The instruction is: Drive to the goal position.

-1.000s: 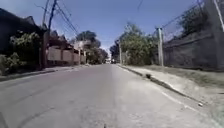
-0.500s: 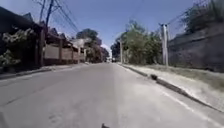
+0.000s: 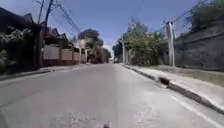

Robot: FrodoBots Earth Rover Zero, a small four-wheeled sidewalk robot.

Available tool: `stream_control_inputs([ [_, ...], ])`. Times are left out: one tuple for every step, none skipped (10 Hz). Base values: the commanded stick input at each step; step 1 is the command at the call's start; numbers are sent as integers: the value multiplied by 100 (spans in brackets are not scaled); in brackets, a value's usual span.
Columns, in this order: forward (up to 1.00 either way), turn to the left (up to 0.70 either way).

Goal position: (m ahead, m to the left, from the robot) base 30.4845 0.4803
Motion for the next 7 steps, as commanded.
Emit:
stream_control_inputs([
  [100,0],
  [100,0],
  [100,0],
  [100,0],
  [100,0],
  [100,0],
  [100,0],
])
